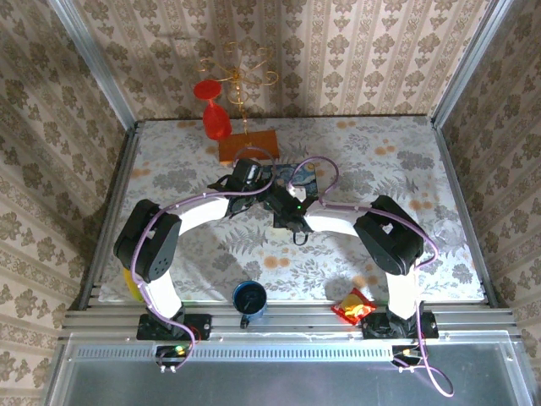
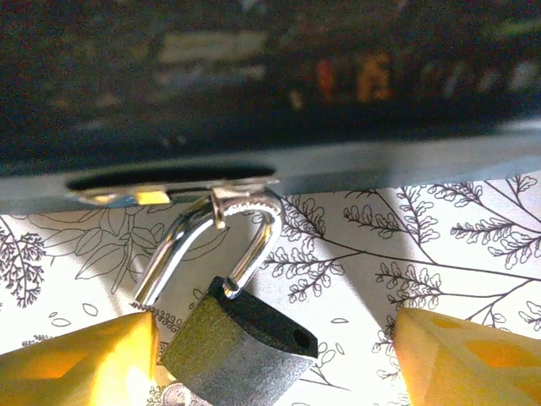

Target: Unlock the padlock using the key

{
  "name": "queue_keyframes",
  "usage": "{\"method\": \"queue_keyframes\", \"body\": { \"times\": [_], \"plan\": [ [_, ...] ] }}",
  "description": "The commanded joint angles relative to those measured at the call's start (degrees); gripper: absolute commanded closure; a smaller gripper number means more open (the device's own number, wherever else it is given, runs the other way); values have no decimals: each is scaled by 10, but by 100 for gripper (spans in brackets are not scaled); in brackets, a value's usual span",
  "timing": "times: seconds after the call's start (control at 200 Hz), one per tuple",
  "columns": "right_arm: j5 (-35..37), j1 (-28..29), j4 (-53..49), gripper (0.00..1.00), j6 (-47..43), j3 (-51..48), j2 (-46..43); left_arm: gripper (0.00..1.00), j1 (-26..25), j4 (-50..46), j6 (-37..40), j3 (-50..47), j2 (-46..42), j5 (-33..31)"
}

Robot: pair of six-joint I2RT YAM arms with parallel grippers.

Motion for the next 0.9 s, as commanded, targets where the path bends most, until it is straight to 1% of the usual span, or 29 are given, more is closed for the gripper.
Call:
{"method": "queue_keyframes", "body": {
  "times": [0.0,0.19,0.425,0.56,0.695,0.895],
  "plan": [
    [26,3,-40,25,-4,7,4,45,10,-29,-3,-17,3,-4],
    [41,3,-64,25,8,-5,-11,45,15,-29,-3,-20,0,-3],
    [39,-1,-58,29,12,-28,-33,44,17,-32,-2,-19,-5,-3],
    [21,-4,-34,32,-4,-39,-49,44,17,-33,-2,-19,-4,-2],
    [-17,-9,13,34,-27,-57,-70,44,17,-35,-2,-17,-5,0],
    [-49,-25,47,34,-24,-79,-95,44,18,-36,-1,-19,-12,1]
  ]
}}
